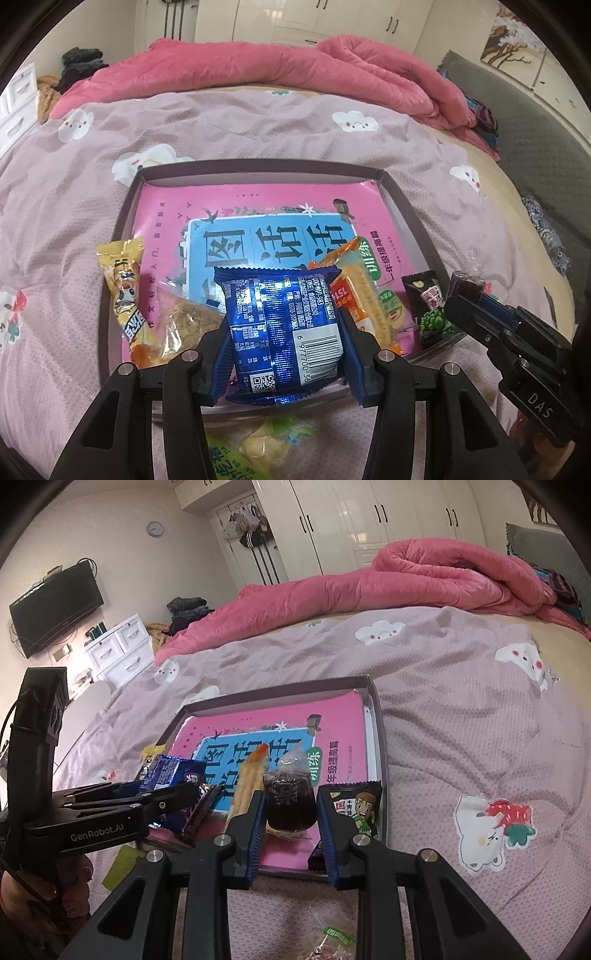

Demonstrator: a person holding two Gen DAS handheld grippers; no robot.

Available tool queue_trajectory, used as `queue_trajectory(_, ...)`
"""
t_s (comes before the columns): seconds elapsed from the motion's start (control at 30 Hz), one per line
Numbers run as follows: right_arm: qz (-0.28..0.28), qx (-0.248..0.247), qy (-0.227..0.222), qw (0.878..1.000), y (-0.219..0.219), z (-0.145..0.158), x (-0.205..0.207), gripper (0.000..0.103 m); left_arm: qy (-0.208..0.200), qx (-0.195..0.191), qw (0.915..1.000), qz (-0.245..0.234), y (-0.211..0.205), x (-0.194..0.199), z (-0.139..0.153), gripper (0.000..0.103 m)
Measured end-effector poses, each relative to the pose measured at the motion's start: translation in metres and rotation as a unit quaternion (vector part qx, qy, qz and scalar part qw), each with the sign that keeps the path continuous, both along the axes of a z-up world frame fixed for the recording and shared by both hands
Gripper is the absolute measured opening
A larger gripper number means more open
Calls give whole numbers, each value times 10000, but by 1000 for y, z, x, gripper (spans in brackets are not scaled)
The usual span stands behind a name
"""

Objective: Organize snacks
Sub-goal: 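Lower the biscuit pack into the tray and open the left tool while the right tool releases the bottle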

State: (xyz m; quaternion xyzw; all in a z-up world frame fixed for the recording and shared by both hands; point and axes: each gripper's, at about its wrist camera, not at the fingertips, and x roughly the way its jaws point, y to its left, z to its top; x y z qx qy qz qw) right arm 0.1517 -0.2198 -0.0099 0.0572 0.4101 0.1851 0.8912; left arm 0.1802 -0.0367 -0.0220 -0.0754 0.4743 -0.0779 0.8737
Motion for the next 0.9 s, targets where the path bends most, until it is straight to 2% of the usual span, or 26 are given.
queue_trajectory(0.43, 91, -189, 286, 9994, 6, -16, 3, 28, 71, 47, 9998, -194, -8, 7, -13, 52)
queue_trajectory(0.9, 256, -271, 392, 9985, 16, -25, 4, 28, 147, -18, 9991, -403, -14, 6, -18, 52)
